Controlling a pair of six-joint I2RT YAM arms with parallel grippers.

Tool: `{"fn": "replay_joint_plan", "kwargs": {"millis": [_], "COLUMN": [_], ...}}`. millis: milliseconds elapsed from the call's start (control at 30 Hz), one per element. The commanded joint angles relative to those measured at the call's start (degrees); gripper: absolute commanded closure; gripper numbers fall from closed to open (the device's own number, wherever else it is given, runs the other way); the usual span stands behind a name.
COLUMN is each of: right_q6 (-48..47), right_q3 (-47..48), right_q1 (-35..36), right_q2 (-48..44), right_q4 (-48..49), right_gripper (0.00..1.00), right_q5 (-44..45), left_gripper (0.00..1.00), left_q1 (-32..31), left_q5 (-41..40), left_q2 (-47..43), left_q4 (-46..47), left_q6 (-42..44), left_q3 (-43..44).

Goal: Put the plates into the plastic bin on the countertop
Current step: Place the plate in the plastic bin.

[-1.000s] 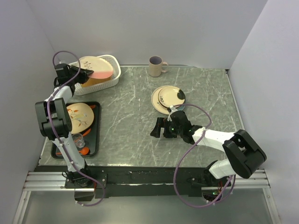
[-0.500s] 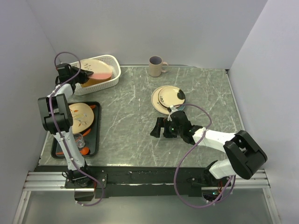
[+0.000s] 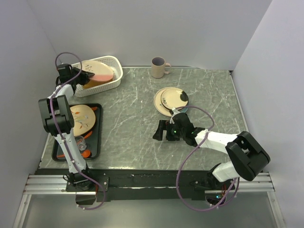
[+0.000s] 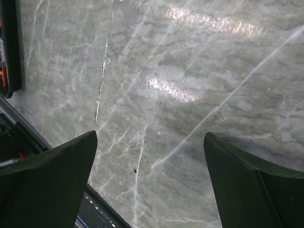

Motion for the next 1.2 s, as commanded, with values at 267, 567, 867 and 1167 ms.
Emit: {"fn": "replay_joint_plan", "kwargs": {"millis": [267, 567, 867, 1167], "right_q6": [-1.1, -0.8, -0.8, -0.8], "right_q3": [2.0, 0.9, 1.7, 2.2], "right_q1": [0.6, 0.6, 0.5, 0.7], "right_q2": [-0.8, -2.5, -1.5, -0.2], "right_q4": [-0.1, -1.3, -0.7, -0.5], "right_gripper": [0.00, 0.00, 0.00, 0.00], "right_q5": [0.5, 1.5, 0.9, 0.4], "left_gripper": [0.99, 0.99, 0.82, 0.54], "left_q1": [0.5, 0.6, 0.6, 0.7], "left_q5": [1.1, 1.0, -2.2, -1.6], "left_q2": [0.8, 2.4, 1.0, 2.3], "left_q4": [4.6, 3.4, -0.3, -3.5], "left_q6": [1.8, 2.9, 6.5, 8.8], "left_q3": [6.9, 7.5, 8.4, 9.9]}}
